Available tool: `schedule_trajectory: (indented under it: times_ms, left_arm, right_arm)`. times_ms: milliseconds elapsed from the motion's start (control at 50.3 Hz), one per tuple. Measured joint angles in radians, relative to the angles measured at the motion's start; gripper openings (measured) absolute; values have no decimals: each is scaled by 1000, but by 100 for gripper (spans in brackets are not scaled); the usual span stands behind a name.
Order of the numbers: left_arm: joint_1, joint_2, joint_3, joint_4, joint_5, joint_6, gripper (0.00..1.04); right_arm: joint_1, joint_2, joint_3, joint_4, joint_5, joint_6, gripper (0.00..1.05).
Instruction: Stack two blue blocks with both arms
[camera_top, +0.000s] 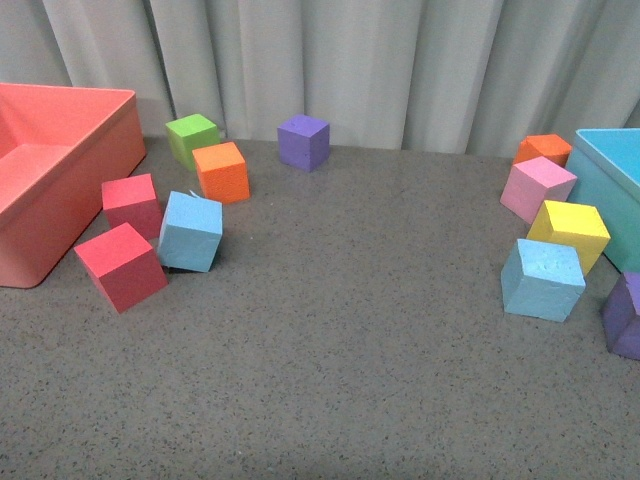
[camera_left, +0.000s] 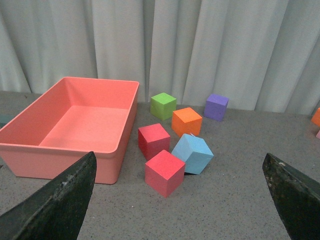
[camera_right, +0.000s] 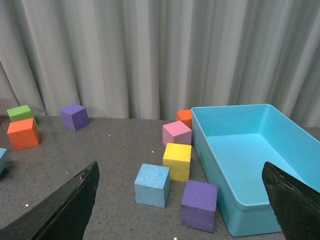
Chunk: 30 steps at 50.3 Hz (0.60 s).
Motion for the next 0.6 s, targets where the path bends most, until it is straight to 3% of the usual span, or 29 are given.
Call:
schedule_trajectory:
  times_ms: [596]
  left_arm:
    - [0, 0, 0, 0, 0, 0, 98]
  right_arm:
    - [0, 0, 0, 0, 0, 0, 95]
